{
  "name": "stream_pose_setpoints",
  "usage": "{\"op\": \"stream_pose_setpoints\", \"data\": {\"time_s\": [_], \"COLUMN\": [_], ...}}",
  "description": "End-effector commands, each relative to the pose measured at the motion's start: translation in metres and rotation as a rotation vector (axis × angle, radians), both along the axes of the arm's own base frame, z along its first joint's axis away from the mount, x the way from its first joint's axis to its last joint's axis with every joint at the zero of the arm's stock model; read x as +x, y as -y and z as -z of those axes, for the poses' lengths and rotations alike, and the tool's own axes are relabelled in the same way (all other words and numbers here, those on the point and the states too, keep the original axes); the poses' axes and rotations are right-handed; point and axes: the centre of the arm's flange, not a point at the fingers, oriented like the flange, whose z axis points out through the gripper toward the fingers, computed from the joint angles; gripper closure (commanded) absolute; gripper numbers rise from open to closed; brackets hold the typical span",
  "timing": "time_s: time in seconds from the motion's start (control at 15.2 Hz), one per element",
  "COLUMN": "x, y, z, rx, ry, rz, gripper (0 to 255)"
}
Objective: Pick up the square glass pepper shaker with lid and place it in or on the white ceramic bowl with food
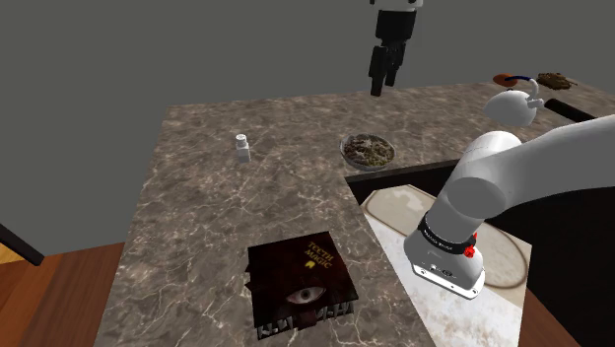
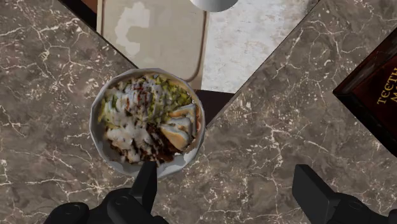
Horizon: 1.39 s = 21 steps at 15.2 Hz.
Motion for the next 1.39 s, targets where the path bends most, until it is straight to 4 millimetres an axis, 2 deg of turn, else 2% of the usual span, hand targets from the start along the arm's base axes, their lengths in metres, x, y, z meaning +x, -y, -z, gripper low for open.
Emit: {"op": "stream_pose_setpoints", "data": {"time_s": [0.0,1.32], "x": [0.0,0.203], "y": [0.0,-0.125], "z": [0.0,0.109], "rx": [0.0,-0.049], "ry": [0.0,0.05], "rz": [0.0,-0.049], "gripper": [0,0]}}
